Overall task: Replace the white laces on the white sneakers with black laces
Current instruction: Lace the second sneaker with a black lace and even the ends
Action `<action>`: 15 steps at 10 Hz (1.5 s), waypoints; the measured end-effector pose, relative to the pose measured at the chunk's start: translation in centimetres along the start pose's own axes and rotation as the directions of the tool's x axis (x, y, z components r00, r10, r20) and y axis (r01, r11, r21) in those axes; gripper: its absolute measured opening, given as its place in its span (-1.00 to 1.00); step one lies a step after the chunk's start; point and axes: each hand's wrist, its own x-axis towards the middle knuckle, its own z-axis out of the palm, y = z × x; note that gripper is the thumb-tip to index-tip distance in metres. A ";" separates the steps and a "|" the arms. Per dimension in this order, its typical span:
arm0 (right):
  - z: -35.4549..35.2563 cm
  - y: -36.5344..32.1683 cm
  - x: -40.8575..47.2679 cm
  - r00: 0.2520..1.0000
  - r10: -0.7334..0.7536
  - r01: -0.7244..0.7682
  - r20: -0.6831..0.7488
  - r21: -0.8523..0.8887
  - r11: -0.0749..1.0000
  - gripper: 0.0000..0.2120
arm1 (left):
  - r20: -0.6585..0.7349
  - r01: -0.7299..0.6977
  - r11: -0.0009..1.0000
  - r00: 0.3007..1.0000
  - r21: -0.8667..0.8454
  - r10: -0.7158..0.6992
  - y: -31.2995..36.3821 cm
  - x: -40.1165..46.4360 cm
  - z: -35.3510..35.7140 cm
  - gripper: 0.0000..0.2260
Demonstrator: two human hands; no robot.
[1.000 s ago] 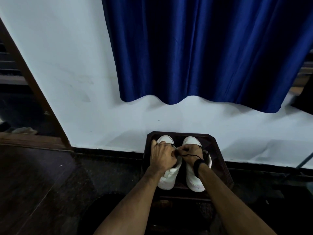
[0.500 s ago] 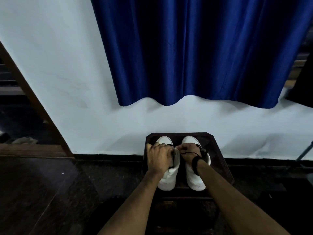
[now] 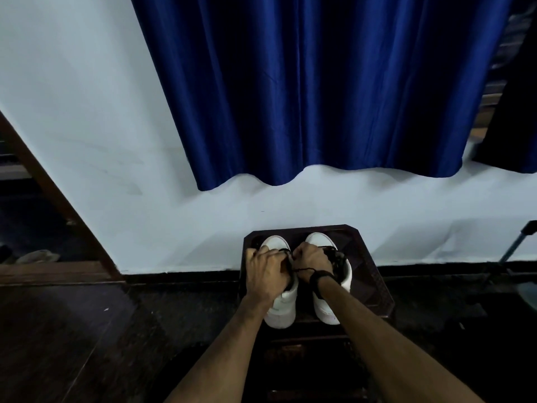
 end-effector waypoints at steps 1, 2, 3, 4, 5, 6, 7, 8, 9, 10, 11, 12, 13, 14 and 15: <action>-0.1 0.3 0.5 0.992 0.045 -0.037 -0.114 0.070 0.997 -0.88 | -0.047 0.036 0.999 0.998 -0.001 -0.036 -0.1 0.0 0.2 -0.90; -1.1 1.2 0.2 0.968 0.177 -0.046 -0.179 0.566 0.823 -0.87 | -0.084 0.091 0.996 0.992 -0.023 -0.092 -0.1 0.0 0.3 -0.78; -2.9 0.8 -0.9 0.983 0.184 -0.005 -0.023 0.988 0.151 -0.80 | -0.045 0.221 0.975 0.974 -0.001 -0.221 0.0 0.0 0.1 -0.54; -5.7 0.4 -1.3 0.986 0.158 -0.013 -0.058 0.911 0.413 -0.80 | -0.055 0.376 0.927 0.925 -0.014 -0.376 0.3 -0.3 -0.3 -0.44; -7.6 0.6 -1.0 0.990 -0.131 0.125 -0.059 -0.086 0.988 -0.88 | -0.082 0.482 0.874 0.870 -0.060 -0.485 0.6 -0.4 -0.4 -0.49; -8.6 0.1 -1.7 0.976 -0.171 0.217 0.134 -0.532 0.818 -0.62 | -0.081 0.535 0.842 0.838 -0.074 -0.540 0.5 -0.3 0.0 -0.54; -10.1 -0.5 -1.9 0.960 -0.256 0.280 0.113 -0.402 0.872 -0.75 | -0.090 0.555 0.827 0.822 -0.089 -0.562 0.5 -0.5 0.3 -0.55; -10.7 -0.4 -1.9 0.946 -0.250 0.309 -0.206 0.346 0.886 -0.69 | -0.101 0.556 0.826 0.820 -0.096 -0.563 0.5 -0.5 0.4 -0.54; -11.7 -0.7 -2.3 0.966 -0.186 0.229 -0.177 0.923 0.309 -0.73 | -0.099 0.560 0.823 0.817 -0.098 -0.568 0.5 -0.4 0.5 -0.54; -13.1 -1.4 -3.2 0.964 -0.250 -0.084 0.091 0.996 0.041 -0.72 | -0.104 0.556 0.827 0.820 -0.087 -0.563 0.4 -0.5 0.8 -0.55; -11.9 -0.9 -2.8 0.977 -0.186 0.146 0.106 0.306 0.941 -0.75 | -0.101 0.575 0.816 0.809 -0.066 -0.579 0.4 -0.5 0.8 -0.56; -10.5 0.1 -2.6 0.977 -0.160 0.205 0.138 -0.438 0.875 -0.65 | -0.090 0.599 0.800 0.795 -0.040 -0.600 0.4 -0.5 0.9 -0.57; -10.0 0.9 -2.5 0.953 -0.182 0.267 0.244 -0.383 0.885 -0.60 | -0.090 0.608 0.792 0.787 -0.050 -0.610 0.4 -0.6 0.9 -0.59; -11.1 1.0 -2.5 0.982 -0.182 0.171 0.046 0.175 0.970 -0.78 | -0.079 0.610 0.790 0.787 -0.054 -0.613 0.5 -0.5 0.8 -0.58; -12.1 1.2 -2.4 0.988 -0.153 0.142 -0.012 0.449 0.882 -0.73 | -0.070 0.613 0.788 0.785 -0.046 -0.615 0.4 -0.7 0.9 -0.57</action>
